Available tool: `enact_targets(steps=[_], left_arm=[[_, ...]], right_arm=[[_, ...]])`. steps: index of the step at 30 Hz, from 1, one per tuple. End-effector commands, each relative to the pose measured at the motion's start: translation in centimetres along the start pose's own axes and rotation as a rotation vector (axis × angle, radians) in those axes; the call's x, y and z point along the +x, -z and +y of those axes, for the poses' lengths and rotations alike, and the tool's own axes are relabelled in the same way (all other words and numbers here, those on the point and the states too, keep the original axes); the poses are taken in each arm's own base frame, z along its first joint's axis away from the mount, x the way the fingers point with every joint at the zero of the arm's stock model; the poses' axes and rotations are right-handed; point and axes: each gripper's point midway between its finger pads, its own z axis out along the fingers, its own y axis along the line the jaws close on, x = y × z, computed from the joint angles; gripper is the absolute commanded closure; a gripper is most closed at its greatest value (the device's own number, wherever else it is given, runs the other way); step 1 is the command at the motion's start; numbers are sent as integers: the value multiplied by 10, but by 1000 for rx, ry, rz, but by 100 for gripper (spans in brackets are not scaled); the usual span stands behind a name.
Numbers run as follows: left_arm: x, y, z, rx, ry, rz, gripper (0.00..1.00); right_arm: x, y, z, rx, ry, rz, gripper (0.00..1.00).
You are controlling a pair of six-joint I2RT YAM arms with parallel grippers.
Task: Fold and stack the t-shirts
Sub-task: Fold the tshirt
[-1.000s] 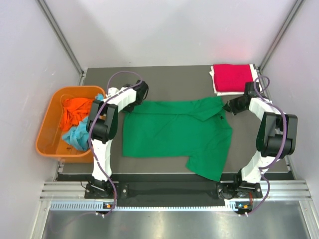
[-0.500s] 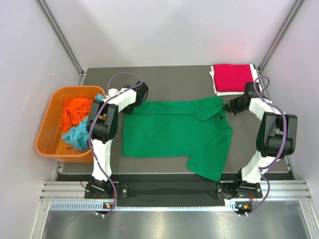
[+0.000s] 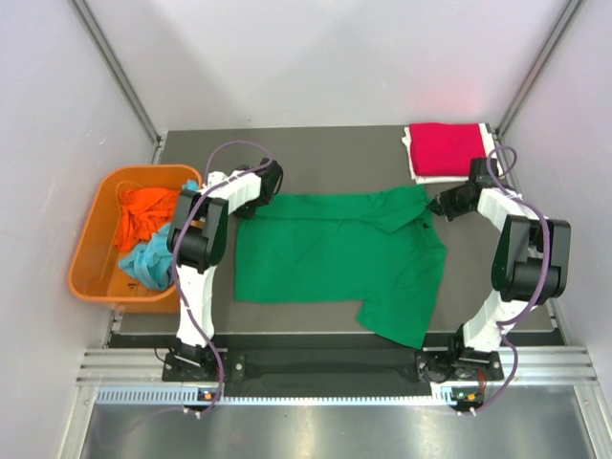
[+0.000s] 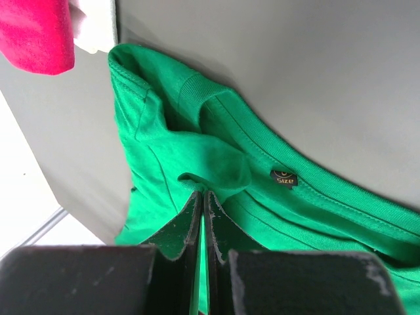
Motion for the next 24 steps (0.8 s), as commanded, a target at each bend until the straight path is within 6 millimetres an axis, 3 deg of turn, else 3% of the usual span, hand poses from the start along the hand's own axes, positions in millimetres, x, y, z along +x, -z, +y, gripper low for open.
enact_targets(steps=[1,4,14,17,24], left_arm=[[0,-4,-5,21,2,-10,77],[-7,1,-9,36,-5,-18,99],[-82,55,-59,216,46,-124,100],[-95,64,-70,275,43,-149,100],[-104,73,-89,356,30,-175,100]], right_arm=[[-8,11,14,-59,3,-31,100],[-9,14,19,-72,3,-34,100],[-18,62,104,-347,132,-109,100],[-21,75,123,-410,156,-137,100],[-26,88,156,-521,207,-174,100]])
